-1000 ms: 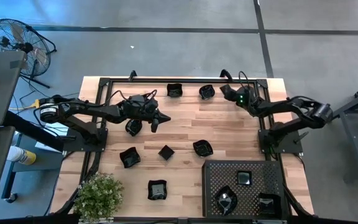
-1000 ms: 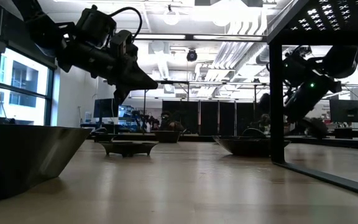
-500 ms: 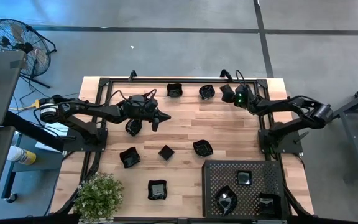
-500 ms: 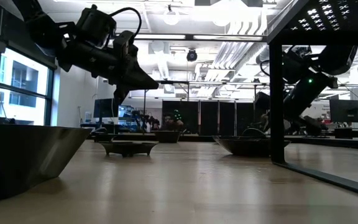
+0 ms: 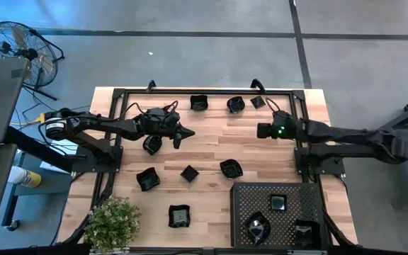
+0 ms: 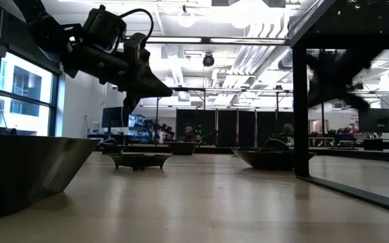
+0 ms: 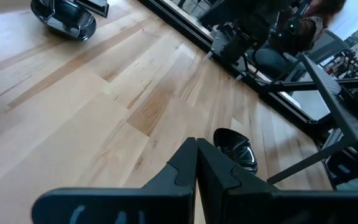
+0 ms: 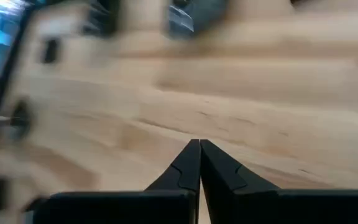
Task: Pick & Place Mini shaped plates
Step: Stack the black square plate on top of the black square plate on the shelf
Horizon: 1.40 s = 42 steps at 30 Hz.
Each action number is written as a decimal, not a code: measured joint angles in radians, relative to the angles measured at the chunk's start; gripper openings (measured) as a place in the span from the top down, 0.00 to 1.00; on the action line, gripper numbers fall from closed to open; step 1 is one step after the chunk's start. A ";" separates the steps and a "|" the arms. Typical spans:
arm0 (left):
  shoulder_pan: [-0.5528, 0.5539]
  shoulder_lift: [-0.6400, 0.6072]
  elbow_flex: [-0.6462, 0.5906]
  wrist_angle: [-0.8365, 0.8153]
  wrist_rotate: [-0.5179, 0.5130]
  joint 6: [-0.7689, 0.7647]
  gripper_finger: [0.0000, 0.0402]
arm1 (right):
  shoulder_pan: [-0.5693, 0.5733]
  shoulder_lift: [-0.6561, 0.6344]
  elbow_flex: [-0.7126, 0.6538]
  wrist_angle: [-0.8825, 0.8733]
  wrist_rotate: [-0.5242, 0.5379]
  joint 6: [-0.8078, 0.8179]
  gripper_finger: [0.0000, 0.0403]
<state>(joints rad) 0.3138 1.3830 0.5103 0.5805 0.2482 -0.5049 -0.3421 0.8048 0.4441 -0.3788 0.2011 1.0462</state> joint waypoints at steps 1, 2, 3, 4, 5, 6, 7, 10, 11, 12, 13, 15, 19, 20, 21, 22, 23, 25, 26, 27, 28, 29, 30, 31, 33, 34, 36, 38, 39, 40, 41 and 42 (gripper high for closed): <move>0.000 0.000 0.000 0.000 0.000 0.000 1.00 | 0.021 -0.017 0.050 -0.044 0.023 -0.008 0.99; 0.000 0.000 0.000 -0.001 0.000 0.000 1.00 | 0.031 -0.020 0.106 -0.085 0.042 -0.032 1.00; 0.000 0.000 0.000 -0.001 0.000 0.000 1.00 | 0.029 -0.013 0.165 -0.122 0.054 -0.062 1.00; 0.000 0.000 0.000 -0.001 0.000 0.000 1.00 | 0.015 0.006 0.229 -0.156 0.058 -0.100 1.00; 0.000 0.000 0.000 -0.002 -0.002 0.000 1.00 | -0.007 0.033 0.294 -0.185 0.054 -0.142 1.00; 0.000 0.000 0.000 -0.002 -0.005 0.000 1.00 | -0.039 0.069 0.358 -0.220 0.041 -0.190 1.00; 0.000 0.000 0.000 -0.002 -0.005 0.003 1.00 | -0.075 0.113 0.421 -0.260 0.018 -0.239 1.00; 0.000 0.000 0.000 -0.004 -0.006 0.010 1.00 | -0.199 0.271 0.601 -0.375 -0.066 -0.404 1.00; 0.000 0.000 0.000 -0.004 -0.006 0.011 1.00 | -0.240 0.329 0.655 -0.414 -0.089 -0.460 1.00; 0.000 0.000 0.000 -0.006 -0.006 0.011 1.00 | -0.281 0.389 0.704 -0.450 -0.106 -0.512 1.00; 0.000 0.000 0.000 -0.007 -0.006 0.011 1.00 | -0.324 0.445 0.748 -0.482 -0.125 -0.559 1.00; 0.000 0.000 0.000 -0.007 -0.008 0.012 1.00 | -0.402 0.557 0.823 -0.530 -0.158 -0.637 1.00; 0.000 0.000 0.000 -0.007 -0.008 0.013 1.00 | -0.501 0.744 0.920 -0.623 -0.175 -0.744 1.00; 0.000 0.000 0.000 -0.007 -0.008 0.013 1.00 | -0.516 0.780 0.941 -0.638 -0.177 -0.758 1.00; 0.000 0.000 0.000 -0.008 -0.008 0.013 1.00 | -0.529 0.809 0.960 -0.651 -0.180 -0.762 1.00; 0.000 0.000 0.000 -0.007 -0.008 0.012 1.00 | -0.540 0.836 0.978 -0.666 -0.183 -0.763 1.00; 0.000 0.000 0.000 -0.007 -0.008 0.010 1.00 | -0.550 0.860 0.992 -0.679 -0.190 -0.763 1.00; 0.000 0.000 0.000 -0.008 -0.008 0.009 1.00 | -0.560 0.897 1.014 -0.691 -0.213 -0.760 1.00; 0.000 0.000 0.000 -0.008 -0.008 0.006 1.00 | -0.563 0.908 1.021 -0.696 -0.224 -0.760 1.00; 0.000 0.000 0.000 -0.008 -0.008 0.006 1.00 | -0.563 0.912 1.022 -0.696 -0.235 -0.763 1.00; 0.000 0.000 0.000 -0.008 -0.008 0.006 1.00 | -0.562 0.913 1.021 -0.695 -0.244 -0.772 1.00; 0.000 0.000 0.000 -0.008 -0.008 0.002 1.00 | -0.557 0.909 1.018 -0.690 -0.248 -0.783 1.00; 0.000 0.000 0.000 -0.008 -0.008 -0.002 1.00 | -0.552 0.902 1.014 -0.687 -0.253 -0.788 1.00; 0.000 0.000 0.000 -0.008 -0.005 -0.011 1.00 | -0.548 0.891 1.010 -0.687 -0.254 -0.792 1.00; 0.000 0.000 0.000 -0.003 -0.016 -0.028 1.00 | -0.536 0.855 0.992 -0.663 -0.254 -0.796 1.00; 0.001 0.000 0.003 -0.008 -0.020 -0.034 1.00 | -0.529 0.831 0.976 -0.641 -0.255 -0.796 1.00; 0.001 0.000 0.020 -0.046 -0.028 -0.039 1.00 | -0.518 0.774 0.927 -0.591 -0.257 -0.786 1.00; 0.001 0.000 0.050 -0.093 -0.031 -0.030 1.00 | -0.505 0.710 0.856 -0.530 -0.267 -0.756 1.00; 0.001 0.000 0.067 -0.118 -0.031 -0.018 1.00 | -0.501 0.678 0.817 -0.503 -0.269 -0.728 1.00; 0.001 0.000 0.084 -0.144 -0.031 -0.006 1.00 | -0.496 0.647 0.778 -0.488 -0.268 -0.696 1.00; 0.001 0.000 0.097 -0.164 -0.032 0.006 1.00 | -0.492 0.619 0.739 -0.478 -0.268 -0.660 1.00; 0.001 0.000 0.107 -0.180 -0.036 0.014 1.00 | -0.488 0.593 0.700 -0.473 -0.267 -0.627 1.00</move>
<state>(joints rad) 0.3149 1.3830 0.6175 0.4003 0.2122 -0.4911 -0.8302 1.3979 1.1441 -0.8518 -0.0659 0.4189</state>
